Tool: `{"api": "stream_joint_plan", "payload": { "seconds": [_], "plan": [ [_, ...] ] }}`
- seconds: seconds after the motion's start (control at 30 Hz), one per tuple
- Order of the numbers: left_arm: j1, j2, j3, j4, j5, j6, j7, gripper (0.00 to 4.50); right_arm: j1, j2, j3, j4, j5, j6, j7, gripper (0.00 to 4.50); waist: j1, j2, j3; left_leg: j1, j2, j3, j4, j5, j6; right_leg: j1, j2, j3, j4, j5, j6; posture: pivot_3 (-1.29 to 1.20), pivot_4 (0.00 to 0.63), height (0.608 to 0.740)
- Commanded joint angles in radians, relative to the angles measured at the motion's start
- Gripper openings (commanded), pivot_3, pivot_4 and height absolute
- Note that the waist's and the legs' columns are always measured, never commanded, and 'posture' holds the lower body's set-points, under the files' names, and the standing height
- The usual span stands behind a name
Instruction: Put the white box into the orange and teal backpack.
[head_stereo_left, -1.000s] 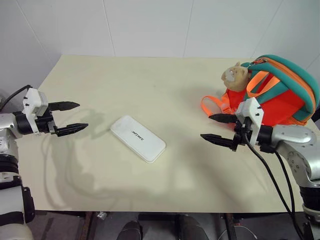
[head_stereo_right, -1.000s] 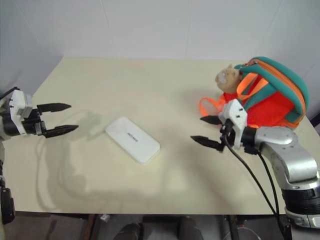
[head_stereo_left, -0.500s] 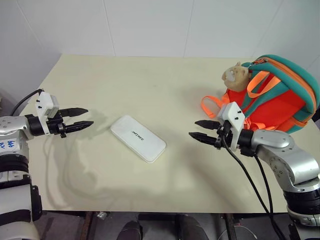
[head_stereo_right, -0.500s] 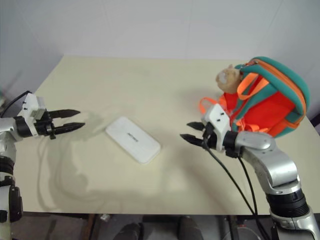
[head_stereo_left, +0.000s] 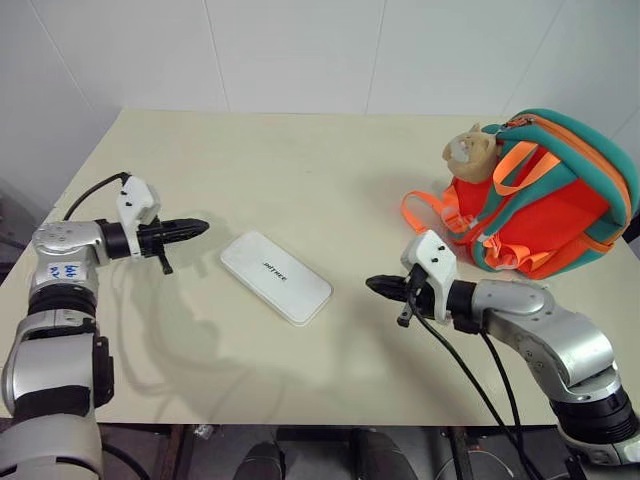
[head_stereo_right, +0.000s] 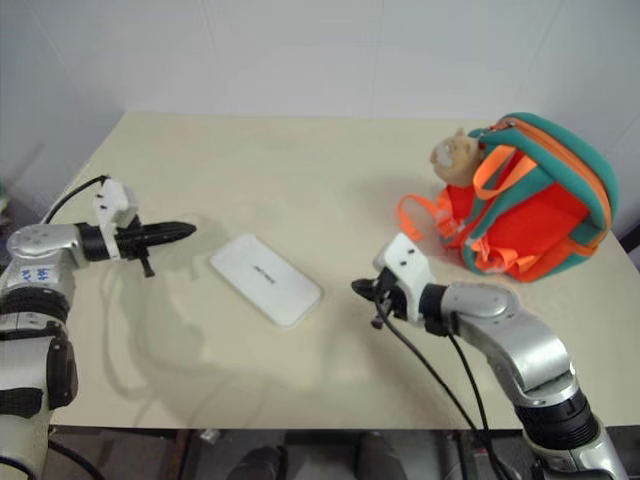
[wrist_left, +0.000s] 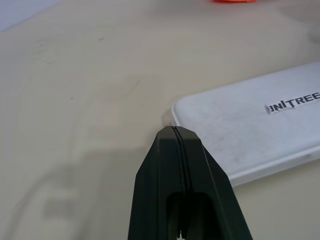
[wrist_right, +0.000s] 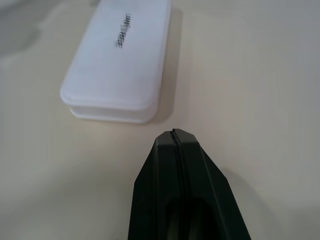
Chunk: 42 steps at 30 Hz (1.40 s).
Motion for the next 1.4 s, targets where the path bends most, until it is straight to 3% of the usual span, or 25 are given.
{"api": "stream_joint_plan", "payload": {
  "seconds": [0.03,0.63,0.97,1.4],
  "plan": [
    [-0.041,-0.016,-0.01,0.025,0.032,-0.019,0.045,0.0,0.001,0.025,0.039,-0.035,-0.028,0.017,-0.041,0.12,0.0,0.0,0.0,0.0,0.0,0.0,0.0,0.0,0.0,0.0,0.0,0.0,0.0,0.0,0.0,0.0,0.15,0.74],
    [-0.052,-0.096,-0.112,0.097,0.197,0.036,0.214,0.0,0.001,0.156,0.172,-0.017,-0.146,0.067,-0.164,0.12,0.001,0.0,0.0,0.0,0.0,0.0,0.0,0.0,0.0,0.0,0.0,0.0,0.0,0.0,0.0,0.0,0.15,0.74],
    [-0.043,-0.125,-0.109,0.1,0.2,0.047,0.179,0.0,-0.058,0.223,0.212,0.031,-0.185,0.059,-0.162,0.12,0.0,0.0,0.0,0.0,0.0,0.0,0.0,0.0,0.0,0.0,0.0,0.0,0.0,0.0,0.0,0.0,0.15,0.74],
    [-0.021,-0.097,-0.125,0.046,0.196,0.026,0.032,0.0,-0.104,0.221,0.219,0.065,-0.227,0.032,-0.116,0.12,0.0,0.0,0.0,0.0,0.0,0.0,0.0,0.0,0.0,0.0,0.0,0.0,0.001,0.0,0.0,0.0,0.15,0.74]
  ]
}}
